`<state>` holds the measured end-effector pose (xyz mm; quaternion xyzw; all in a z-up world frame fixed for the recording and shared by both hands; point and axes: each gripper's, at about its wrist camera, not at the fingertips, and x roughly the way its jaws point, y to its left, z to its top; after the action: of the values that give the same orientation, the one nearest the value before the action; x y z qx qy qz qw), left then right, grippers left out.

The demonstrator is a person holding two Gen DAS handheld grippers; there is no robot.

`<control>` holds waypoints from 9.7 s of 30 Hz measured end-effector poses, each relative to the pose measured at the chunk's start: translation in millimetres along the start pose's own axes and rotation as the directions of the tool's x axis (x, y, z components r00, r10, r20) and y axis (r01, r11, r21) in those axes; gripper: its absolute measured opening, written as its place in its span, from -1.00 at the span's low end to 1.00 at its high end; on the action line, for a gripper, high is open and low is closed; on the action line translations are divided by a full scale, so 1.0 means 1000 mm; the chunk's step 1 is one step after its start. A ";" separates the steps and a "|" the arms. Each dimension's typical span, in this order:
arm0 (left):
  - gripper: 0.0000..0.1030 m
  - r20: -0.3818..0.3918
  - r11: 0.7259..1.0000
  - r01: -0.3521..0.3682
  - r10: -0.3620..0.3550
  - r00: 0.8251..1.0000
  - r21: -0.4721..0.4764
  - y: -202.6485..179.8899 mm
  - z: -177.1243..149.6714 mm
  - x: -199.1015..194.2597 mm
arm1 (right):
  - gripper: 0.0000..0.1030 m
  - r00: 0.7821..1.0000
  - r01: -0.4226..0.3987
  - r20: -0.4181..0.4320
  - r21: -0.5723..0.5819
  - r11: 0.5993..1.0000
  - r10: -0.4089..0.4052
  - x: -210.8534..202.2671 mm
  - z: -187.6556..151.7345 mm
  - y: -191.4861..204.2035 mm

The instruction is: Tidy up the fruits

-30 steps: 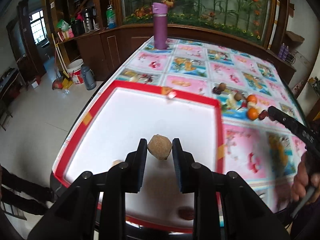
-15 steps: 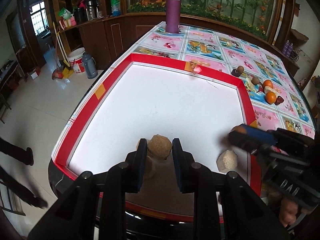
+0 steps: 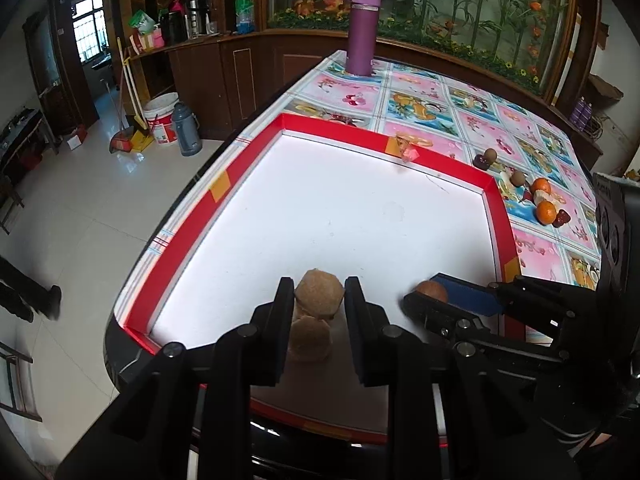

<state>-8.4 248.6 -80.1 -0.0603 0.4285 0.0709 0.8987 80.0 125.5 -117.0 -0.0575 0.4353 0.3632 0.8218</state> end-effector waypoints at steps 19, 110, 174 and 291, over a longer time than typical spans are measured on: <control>0.09 0.071 1.000 -0.008 0.010 0.997 -0.025 -0.004 0.004 -0.038 | -0.04 0.987 0.028 0.159 0.052 0.998 -0.036 -0.061 0.011 -0.026; 0.07 -0.287 0.871 0.345 -0.251 0.924 0.350 -0.329 0.060 0.106 | -0.73 0.939 0.198 0.116 0.586 0.786 -0.323 -0.150 -0.033 -0.347; -0.48 0.213 1.000 -0.029 0.030 0.977 -0.009 -0.034 0.012 -0.057 | -0.74 0.972 -0.014 0.235 0.089 0.996 -0.007 -0.089 -0.010 -0.021; 0.51 -0.039 0.950 0.206 -0.203 0.978 0.236 -0.165 0.019 -0.004 | -0.13 0.932 0.323 0.042 0.361 0.875 -0.361 -0.080 -0.015 -0.229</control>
<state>33.5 89.0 -57.0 0.0035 0.4316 -0.0750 0.8989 189.1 -91.8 -116.5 0.0325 0.4303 0.1320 0.8924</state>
